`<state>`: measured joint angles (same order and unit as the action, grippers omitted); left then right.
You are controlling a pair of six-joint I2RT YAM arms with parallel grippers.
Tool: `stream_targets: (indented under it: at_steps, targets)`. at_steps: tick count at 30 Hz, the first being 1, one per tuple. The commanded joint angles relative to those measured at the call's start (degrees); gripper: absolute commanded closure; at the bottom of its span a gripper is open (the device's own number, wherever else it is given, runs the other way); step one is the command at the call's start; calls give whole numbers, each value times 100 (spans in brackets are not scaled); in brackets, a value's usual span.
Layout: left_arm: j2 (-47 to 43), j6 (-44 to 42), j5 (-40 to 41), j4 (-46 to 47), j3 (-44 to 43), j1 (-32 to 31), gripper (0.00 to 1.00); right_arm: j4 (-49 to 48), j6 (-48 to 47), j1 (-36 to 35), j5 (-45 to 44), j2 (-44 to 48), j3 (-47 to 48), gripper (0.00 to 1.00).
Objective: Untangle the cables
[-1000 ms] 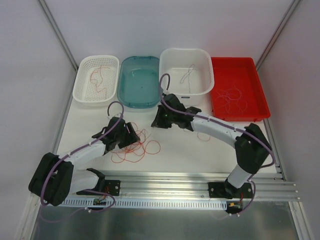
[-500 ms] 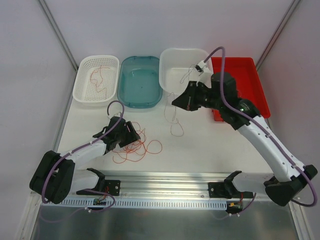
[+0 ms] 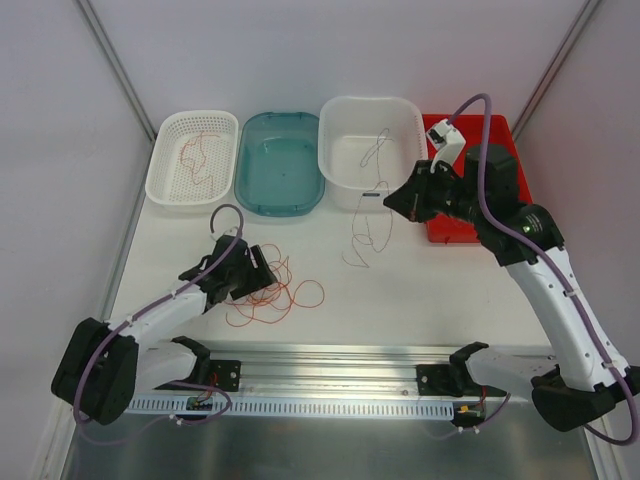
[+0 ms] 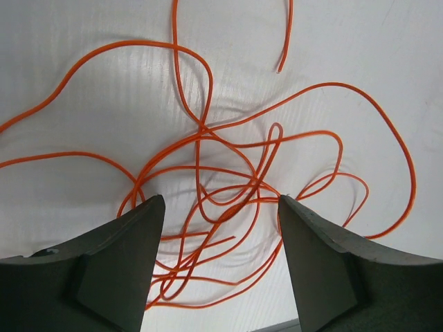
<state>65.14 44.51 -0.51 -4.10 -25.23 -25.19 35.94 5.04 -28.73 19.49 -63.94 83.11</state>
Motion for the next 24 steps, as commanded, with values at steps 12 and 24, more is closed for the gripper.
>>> stream_targets:
  at_steps: [12,24]
  targets:
    - [-1803,-1216,781,-1576,-1141,-30,7,396,-1400,1299,-1825,-294,2797,99]
    - [-2427,-1919,1106,-1981,-1405,-30,1,-974,-1577,3276,-2020,-2102,3976,99]
